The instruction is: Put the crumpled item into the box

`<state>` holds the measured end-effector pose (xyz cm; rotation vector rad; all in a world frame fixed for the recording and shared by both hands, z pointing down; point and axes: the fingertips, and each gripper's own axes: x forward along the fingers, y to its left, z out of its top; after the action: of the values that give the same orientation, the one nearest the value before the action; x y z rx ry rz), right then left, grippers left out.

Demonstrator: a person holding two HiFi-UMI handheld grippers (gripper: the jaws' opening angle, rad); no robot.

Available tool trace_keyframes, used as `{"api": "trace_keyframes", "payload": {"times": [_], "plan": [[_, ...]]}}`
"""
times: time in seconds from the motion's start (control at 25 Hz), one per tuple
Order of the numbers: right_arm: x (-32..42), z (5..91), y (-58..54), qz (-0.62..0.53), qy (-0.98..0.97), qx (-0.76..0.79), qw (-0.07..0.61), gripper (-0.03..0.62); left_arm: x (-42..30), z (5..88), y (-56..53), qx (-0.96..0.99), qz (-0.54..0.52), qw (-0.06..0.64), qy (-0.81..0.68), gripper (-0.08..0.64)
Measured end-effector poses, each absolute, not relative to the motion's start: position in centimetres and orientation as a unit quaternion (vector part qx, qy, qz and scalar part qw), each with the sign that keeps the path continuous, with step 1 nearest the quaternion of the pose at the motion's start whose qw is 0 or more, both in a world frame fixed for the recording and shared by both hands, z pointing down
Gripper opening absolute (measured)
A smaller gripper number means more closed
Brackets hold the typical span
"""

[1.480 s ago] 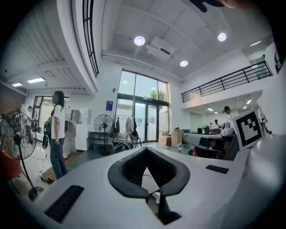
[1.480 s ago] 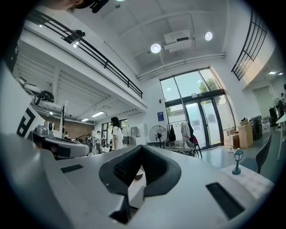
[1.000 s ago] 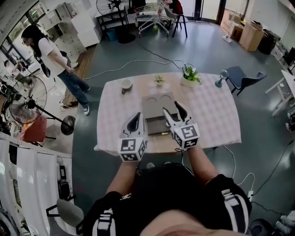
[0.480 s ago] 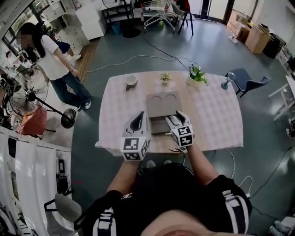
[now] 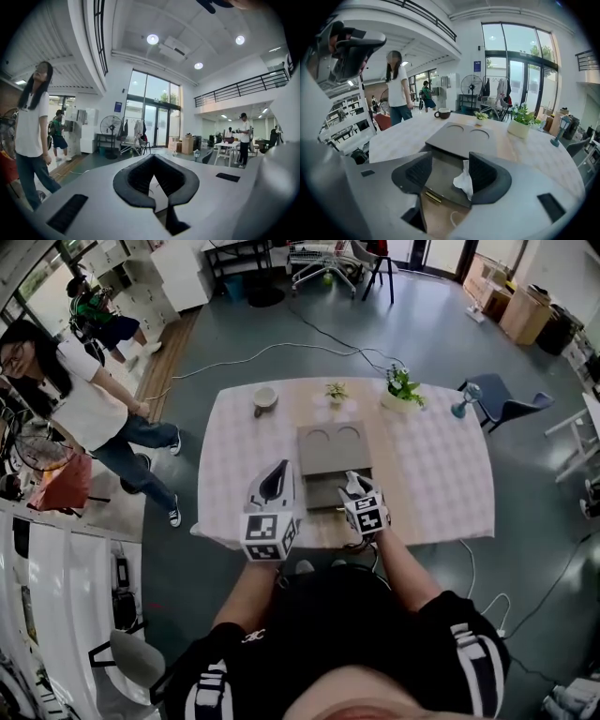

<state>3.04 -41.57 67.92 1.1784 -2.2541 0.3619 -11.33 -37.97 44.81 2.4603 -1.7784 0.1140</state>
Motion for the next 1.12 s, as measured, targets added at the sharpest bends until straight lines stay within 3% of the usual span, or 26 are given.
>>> {"api": "trace_keyframes", "payload": {"times": [0.56, 1.12], "plan": [[4.9, 76.4, -44.0, 0.147, -0.774, 0.426, 0.445, 0.23, -11.8, 45.3, -39.5, 0.805, 0.044, 0.053, -0.589, -0.003], [4.8, 79.2, -46.2, 0.136, -0.731, 0.416, 0.523, 0.221, -13.8, 45.0, -38.6, 0.797, 0.038, 0.05, -0.601, -0.003]]}}
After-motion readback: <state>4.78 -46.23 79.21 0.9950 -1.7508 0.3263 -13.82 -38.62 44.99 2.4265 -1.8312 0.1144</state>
